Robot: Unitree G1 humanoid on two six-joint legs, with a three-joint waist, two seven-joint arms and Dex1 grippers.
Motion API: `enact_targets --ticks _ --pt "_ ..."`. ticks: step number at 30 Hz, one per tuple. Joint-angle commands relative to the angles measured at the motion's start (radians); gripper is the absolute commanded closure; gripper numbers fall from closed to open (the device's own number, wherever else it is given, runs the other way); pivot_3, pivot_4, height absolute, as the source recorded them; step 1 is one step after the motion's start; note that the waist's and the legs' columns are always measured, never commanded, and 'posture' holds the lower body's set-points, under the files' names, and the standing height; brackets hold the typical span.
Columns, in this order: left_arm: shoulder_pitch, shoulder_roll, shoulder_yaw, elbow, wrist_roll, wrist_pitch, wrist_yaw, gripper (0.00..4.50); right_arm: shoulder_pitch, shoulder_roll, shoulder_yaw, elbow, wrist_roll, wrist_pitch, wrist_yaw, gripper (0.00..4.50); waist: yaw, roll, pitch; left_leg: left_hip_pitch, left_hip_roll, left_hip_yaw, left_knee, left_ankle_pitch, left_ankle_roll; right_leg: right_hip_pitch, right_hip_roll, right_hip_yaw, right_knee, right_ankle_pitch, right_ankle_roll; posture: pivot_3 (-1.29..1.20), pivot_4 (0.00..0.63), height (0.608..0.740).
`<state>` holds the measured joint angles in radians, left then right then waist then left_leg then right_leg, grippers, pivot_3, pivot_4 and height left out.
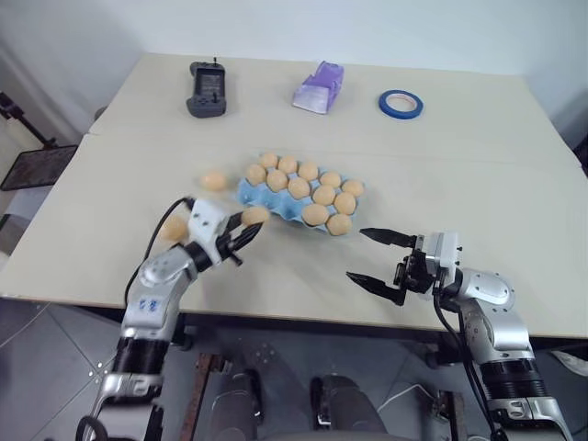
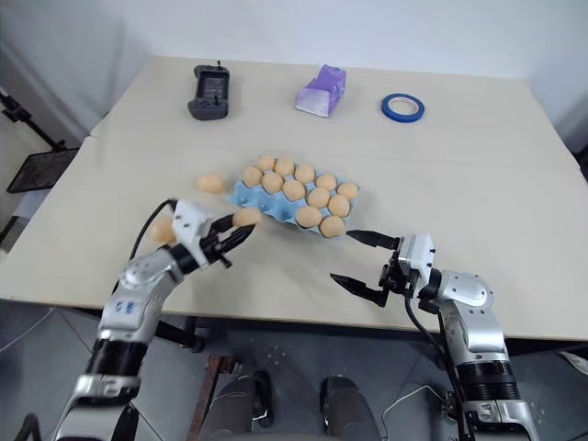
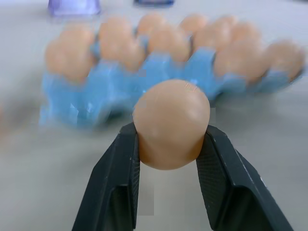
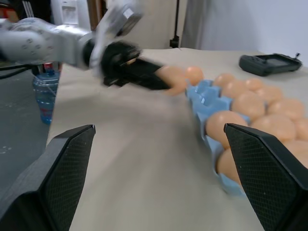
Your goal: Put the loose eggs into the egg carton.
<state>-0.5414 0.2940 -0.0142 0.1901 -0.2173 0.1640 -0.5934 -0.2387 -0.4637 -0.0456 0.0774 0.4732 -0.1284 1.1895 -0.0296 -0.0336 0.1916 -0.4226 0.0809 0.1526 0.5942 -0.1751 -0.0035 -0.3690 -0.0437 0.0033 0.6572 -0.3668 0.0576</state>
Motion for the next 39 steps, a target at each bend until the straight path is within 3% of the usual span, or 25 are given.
enact_targets --ticks 1,5,11,15,21,27,34,39 --pt "-0.077 -0.028 -0.024 0.108 0.034 -0.06 -0.003 3.14 0.002 0.002 -0.013 -0.046 0.009 -0.01 -0.019 0.0 -0.002 0.0 0.0 0.0 0.0 0.001 0.0 -0.001 0.001 0.001 -0.001 0.0 -0.002 0.001 0.001 0.0 0.15 0.74" --pt "-0.128 -0.041 -0.03 0.207 0.045 -0.098 -0.025 3.14 0.021 0.005 -0.016 -0.075 0.008 -0.011 -0.045 0.0 -0.011 0.0 0.0 0.0 0.0 0.003 -0.002 -0.002 0.003 -0.001 0.0 0.002 -0.003 0.0 0.001 0.0 0.15 0.74" --pt "-0.135 -0.045 -0.023 0.232 0.031 -0.109 -0.058 1.29 0.052 0.006 -0.019 -0.107 0.008 -0.012 -0.083 0.0 -0.005 0.0 0.0 -0.003 0.003 0.002 -0.002 0.003 -0.001 -0.006 0.004 0.002 0.0 -0.003 -0.001 0.0 0.15 0.74" --pt "-0.077 -0.015 -0.017 0.128 0.027 -0.115 -0.078 0.01 0.062 0.008 -0.014 -0.112 0.006 -0.016 -0.093 0.0 -0.005 0.0 0.0 -0.003 0.002 0.003 -0.001 0.001 -0.002 -0.005 0.003 0.002 0.0 -0.002 0.0 0.0 0.15 0.74" --pt "0.133 0.124 0.043 -0.128 -0.021 -0.07 -0.146 0.01 0.038 0.009 -0.004 -0.079 0.009 -0.017 -0.073 0.0 -0.02 0.0 0.0 -0.002 0.003 0.003 -0.002 0.0 -0.002 -0.005 0.003 0.002 0.002 -0.002 -0.001 0.0 0.15 0.74" --pt "0.427 0.225 0.252 -0.242 -0.098 -0.143 -0.152 0.01 -0.019 0.019 0.011 -0.022 0.012 -0.019 -0.029 0.0 -0.032 0.0 0.0 -0.001 0.003 0.003 -0.003 -0.001 -0.002 -0.005 0.002 0.002 0.003 -0.003 -0.001 0.0 0.15 0.74" --pt "0.707 0.181 0.41 -0.422 -0.165 -0.175 -0.09 0.01 -0.073 0.03 0.028 0.041 0.014 -0.017 0.028 0.0 -0.03 0.0 0.0 -0.001 0.001 0.001 -0.005 -0.002 -0.001 -0.003 -0.002 0.0 -0.001 -0.003 -0.003 0.0 0.15 0.74" --pt "0.799 0.115 0.452 -0.463 -0.156 -0.192 -0.001 0.01 -0.095 0.045 0.034 0.064 0.015 -0.023 0.049 0.0 -0.03 0.0 0.0 -0.001 0.001 0.001 -0.008 -0.003 -0.001 -0.004 -0.003 0.0 -0.004 -0.004 -0.005 0.0 0.15 0.74"
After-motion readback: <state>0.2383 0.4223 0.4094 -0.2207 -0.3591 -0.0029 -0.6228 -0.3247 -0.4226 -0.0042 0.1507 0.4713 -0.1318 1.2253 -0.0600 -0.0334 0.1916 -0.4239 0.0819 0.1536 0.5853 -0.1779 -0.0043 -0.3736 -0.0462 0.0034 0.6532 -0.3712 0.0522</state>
